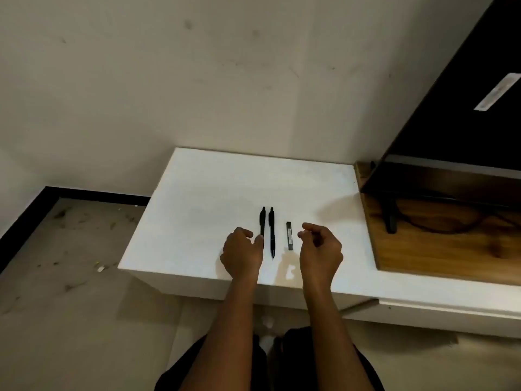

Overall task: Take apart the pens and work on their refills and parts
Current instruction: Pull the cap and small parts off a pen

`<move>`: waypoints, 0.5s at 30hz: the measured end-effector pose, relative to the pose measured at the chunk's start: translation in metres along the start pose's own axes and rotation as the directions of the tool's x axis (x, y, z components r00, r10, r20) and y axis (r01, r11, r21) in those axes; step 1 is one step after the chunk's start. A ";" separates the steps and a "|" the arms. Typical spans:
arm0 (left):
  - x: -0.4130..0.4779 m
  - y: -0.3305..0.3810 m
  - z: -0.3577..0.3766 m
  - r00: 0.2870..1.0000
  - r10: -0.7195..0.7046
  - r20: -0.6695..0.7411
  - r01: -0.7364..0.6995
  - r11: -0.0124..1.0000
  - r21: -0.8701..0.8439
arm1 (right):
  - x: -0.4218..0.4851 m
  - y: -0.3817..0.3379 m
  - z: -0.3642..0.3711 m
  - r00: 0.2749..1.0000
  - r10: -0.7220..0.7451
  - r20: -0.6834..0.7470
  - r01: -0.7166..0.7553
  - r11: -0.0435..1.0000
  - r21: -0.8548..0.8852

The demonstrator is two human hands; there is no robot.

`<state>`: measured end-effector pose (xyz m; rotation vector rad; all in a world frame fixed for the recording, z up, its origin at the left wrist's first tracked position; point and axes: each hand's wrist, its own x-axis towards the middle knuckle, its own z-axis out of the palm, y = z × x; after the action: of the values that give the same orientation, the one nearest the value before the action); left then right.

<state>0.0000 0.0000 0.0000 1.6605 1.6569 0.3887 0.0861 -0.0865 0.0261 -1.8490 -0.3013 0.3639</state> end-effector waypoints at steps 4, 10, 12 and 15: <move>0.023 0.006 0.011 1.000 0.008 0.010 -0.009 0.996 0.088 | 0.033 -0.005 0.018 0.993 0.061 0.098 -0.067 0.996 0.058; 0.045 0.015 0.025 0.999 0.040 0.028 -0.046 0.971 0.235 | 0.053 0.001 0.021 0.979 0.125 0.158 -0.142 0.984 0.103; 0.047 0.017 0.026 1.000 0.025 0.017 -0.028 0.969 0.245 | 0.056 0.003 0.020 0.976 0.133 0.172 -0.152 0.983 0.100; 0.046 0.020 0.026 1.000 0.001 0.020 -0.005 0.976 0.216 | 0.056 0.006 0.020 0.973 0.137 0.187 -0.155 0.984 0.087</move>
<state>0.0369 0.0385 -0.0171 1.8179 1.7325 0.1979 0.1295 -0.0494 0.0091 -1.7464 -0.2652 0.6396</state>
